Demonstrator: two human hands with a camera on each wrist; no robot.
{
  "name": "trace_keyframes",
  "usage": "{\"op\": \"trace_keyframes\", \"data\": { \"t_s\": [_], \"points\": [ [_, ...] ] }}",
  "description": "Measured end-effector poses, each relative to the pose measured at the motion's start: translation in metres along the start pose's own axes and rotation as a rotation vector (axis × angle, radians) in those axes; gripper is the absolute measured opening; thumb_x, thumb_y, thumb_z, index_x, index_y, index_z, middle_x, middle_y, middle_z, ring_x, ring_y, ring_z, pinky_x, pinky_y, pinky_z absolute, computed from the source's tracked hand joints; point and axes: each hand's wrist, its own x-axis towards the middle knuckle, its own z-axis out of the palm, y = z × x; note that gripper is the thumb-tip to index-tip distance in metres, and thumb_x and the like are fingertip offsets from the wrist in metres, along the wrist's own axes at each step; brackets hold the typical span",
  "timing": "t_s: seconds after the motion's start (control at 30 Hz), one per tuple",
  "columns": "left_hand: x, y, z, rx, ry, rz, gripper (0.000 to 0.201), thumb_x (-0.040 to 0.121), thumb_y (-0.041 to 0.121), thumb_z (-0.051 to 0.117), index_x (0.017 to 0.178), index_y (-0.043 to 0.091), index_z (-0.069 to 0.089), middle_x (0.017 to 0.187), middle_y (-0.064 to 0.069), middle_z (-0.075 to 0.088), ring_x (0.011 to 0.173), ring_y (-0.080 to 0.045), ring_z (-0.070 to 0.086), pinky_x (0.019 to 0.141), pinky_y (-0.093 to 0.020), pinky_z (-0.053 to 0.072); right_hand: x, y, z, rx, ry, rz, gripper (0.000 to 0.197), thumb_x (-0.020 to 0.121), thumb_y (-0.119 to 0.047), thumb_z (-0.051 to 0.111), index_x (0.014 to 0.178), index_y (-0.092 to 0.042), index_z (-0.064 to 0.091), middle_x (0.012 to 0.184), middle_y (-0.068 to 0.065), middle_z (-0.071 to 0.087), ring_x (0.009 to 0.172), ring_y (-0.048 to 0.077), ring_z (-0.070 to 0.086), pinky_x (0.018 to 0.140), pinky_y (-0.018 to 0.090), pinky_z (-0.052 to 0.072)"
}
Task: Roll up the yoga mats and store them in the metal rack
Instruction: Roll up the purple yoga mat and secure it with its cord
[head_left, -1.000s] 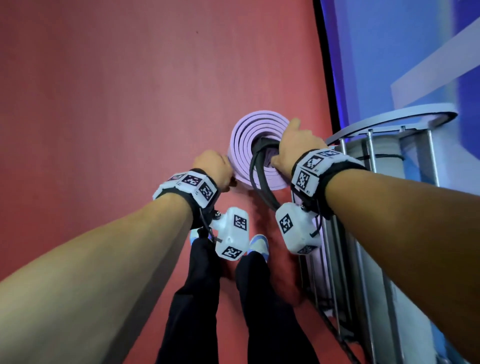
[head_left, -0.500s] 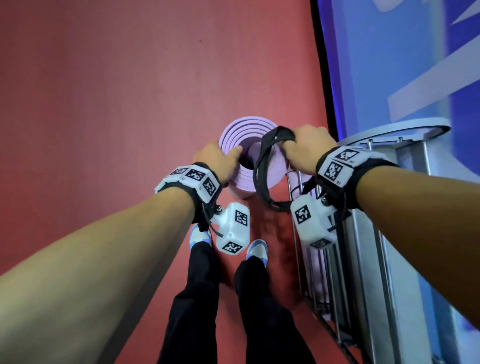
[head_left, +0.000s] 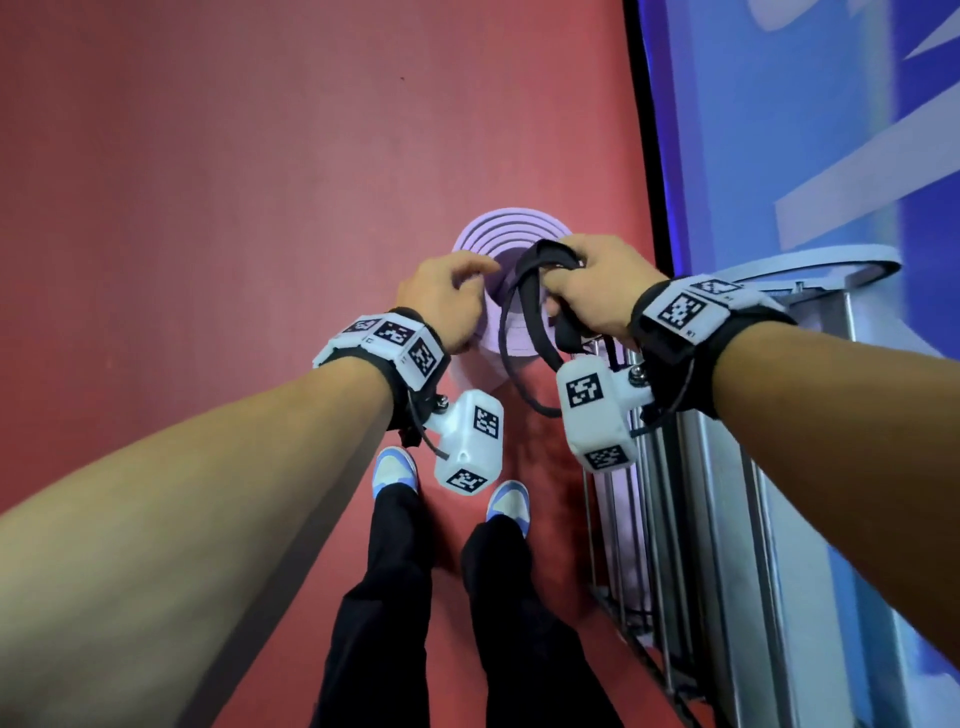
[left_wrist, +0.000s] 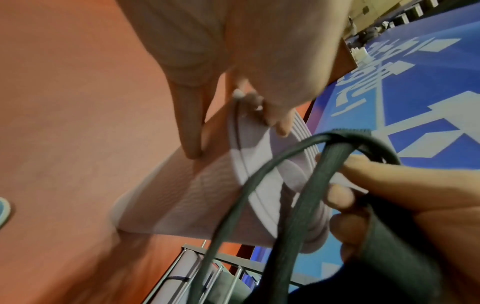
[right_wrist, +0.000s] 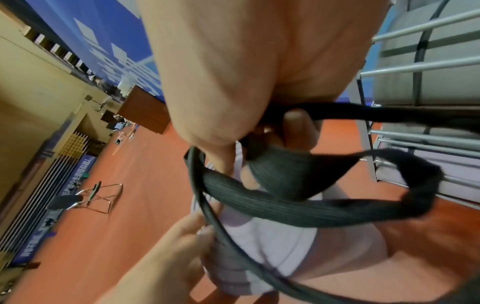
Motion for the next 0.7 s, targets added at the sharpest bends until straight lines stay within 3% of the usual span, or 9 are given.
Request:
{"op": "trace_keyframes", "data": {
  "t_s": [0.07,0.13,0.2,0.3,0.4,0.47,0.53,0.63,0.7],
  "points": [
    [-0.003,0.007,-0.003,-0.121,-0.083,-0.106,0.023,0.086,0.041,0.051,0.082,0.036,0.073,0.106,-0.003,0.071,0.094,-0.030,0.065,0.081,-0.046,0.060,0.002,0.001,0.002,0.052,0.035,-0.011,0.017,0.095,-0.008,0.050,0.099,-0.002,0.064,0.066,0.006,0.061,0.058,0.023,0.055,0.053,0.029,0.044],
    [-0.004,0.008,-0.005,-0.125,-0.155,-0.097,0.033,0.082,0.063,0.056,0.091,0.037,0.075,0.106,-0.001,0.072,0.102,-0.029,0.065,0.089,-0.040,0.057,0.004,-0.001,0.003,0.045,0.058,-0.027,0.017,0.094,-0.011,0.049,0.092,-0.012,0.067,0.066,0.003,0.063,0.056,0.018,0.056,0.055,0.025,0.047],
    [-0.006,0.003,-0.005,0.000,-0.200,0.048,0.033,0.084,0.057,0.066,0.109,0.037,0.071,0.110,0.011,0.072,0.111,-0.020,0.062,0.094,-0.027,0.048,0.005,-0.001,0.003,0.098,0.058,0.008,0.020,0.095,-0.014,0.048,0.088,-0.022,0.066,0.067,0.001,0.064,0.056,0.014,0.057,0.055,0.021,0.048],
    [-0.002,-0.008,-0.006,0.260,-0.226,0.194,0.045,0.082,0.037,0.075,0.125,0.037,0.062,0.119,0.014,0.065,0.109,-0.008,0.057,0.091,-0.016,0.037,0.006,0.003,0.003,0.159,0.097,0.061,0.019,0.096,-0.023,0.050,0.096,-0.023,0.068,0.074,0.000,0.066,0.068,0.019,0.061,0.069,0.028,0.052],
    [0.003,-0.012,-0.009,0.281,-0.194,0.177,0.040,0.087,0.027,0.070,0.125,0.039,0.062,0.112,0.012,0.064,0.103,-0.011,0.055,0.088,-0.014,0.034,0.005,0.009,-0.009,0.015,0.126,0.035,0.013,0.090,-0.019,0.060,0.101,-0.021,0.066,0.082,-0.002,0.063,0.072,0.012,0.057,0.060,0.013,0.042],
    [0.006,-0.013,-0.011,0.237,-0.170,0.157,0.038,0.087,0.027,0.070,0.122,0.040,0.063,0.120,0.011,0.066,0.113,-0.012,0.057,0.091,-0.014,0.034,0.004,0.014,-0.023,-0.057,0.147,0.032,0.015,0.086,-0.017,0.057,0.099,-0.019,0.066,0.085,0.001,0.062,0.077,0.017,0.055,0.061,0.019,0.041],
    [0.009,-0.012,-0.013,0.217,-0.154,0.140,0.037,0.085,0.028,0.072,0.119,0.040,0.064,0.123,0.011,0.065,0.116,-0.012,0.057,0.092,-0.015,0.036,0.006,0.017,-0.036,-0.104,0.218,0.083,0.026,0.089,-0.025,0.049,0.107,-0.015,0.065,0.098,0.006,0.062,0.092,0.024,0.055,0.067,0.027,0.037],
    [0.010,-0.006,-0.008,0.225,-0.167,0.152,0.037,0.086,0.028,0.072,0.120,0.038,0.065,0.125,0.011,0.065,0.117,-0.013,0.056,0.091,-0.013,0.034,0.006,0.017,-0.043,-0.067,0.507,0.201,0.036,0.088,-0.049,0.046,0.097,-0.019,0.063,0.102,0.009,0.061,0.102,0.030,0.053,0.077,0.030,0.036],
    [0.010,-0.003,-0.004,0.240,-0.167,0.168,0.039,0.087,0.027,0.071,0.125,0.036,0.063,0.127,0.011,0.064,0.119,-0.012,0.054,0.089,-0.010,0.030,0.006,0.018,-0.035,-0.059,0.397,0.156,0.039,0.081,-0.052,0.055,0.091,-0.016,0.068,0.094,0.009,0.067,0.095,0.031,0.059,0.082,0.035,0.047]
  ]
}}
